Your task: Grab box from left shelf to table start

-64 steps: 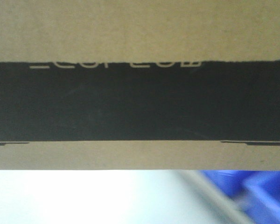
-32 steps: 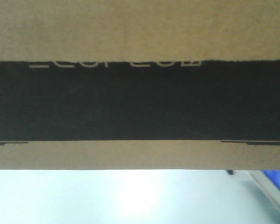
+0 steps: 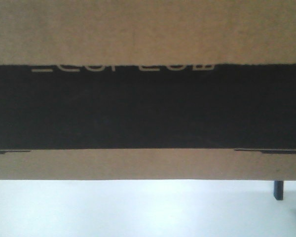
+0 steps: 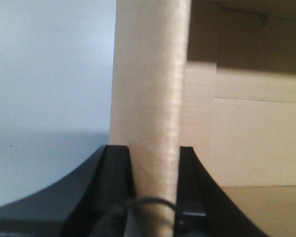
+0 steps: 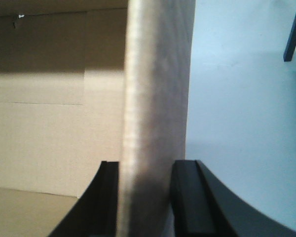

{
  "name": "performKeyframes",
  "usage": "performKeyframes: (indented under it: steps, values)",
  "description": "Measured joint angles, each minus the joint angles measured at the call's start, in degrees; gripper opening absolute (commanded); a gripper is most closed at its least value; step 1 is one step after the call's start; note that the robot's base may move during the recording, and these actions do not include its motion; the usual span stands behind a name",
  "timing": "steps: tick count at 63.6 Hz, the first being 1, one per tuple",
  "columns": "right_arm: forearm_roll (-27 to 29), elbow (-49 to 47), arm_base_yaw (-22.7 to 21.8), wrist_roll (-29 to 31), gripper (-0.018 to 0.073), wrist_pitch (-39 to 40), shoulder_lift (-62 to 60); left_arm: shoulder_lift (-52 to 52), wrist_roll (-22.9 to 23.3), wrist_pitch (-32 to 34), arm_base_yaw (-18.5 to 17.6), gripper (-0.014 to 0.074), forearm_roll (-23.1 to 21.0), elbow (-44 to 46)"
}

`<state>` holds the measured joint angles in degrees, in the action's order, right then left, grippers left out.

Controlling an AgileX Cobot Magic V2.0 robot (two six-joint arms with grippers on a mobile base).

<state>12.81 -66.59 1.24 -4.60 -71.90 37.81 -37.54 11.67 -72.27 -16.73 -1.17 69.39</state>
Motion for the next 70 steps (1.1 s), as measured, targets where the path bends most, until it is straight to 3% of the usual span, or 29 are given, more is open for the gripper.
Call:
performKeyframes:
  steps: [70]
  values:
    - [-0.20, 0.00, 0.00, 0.00, 0.0057, 0.00, -0.22, 0.00, -0.08, 0.00, 0.00, -0.0012, -0.23, 0.00]
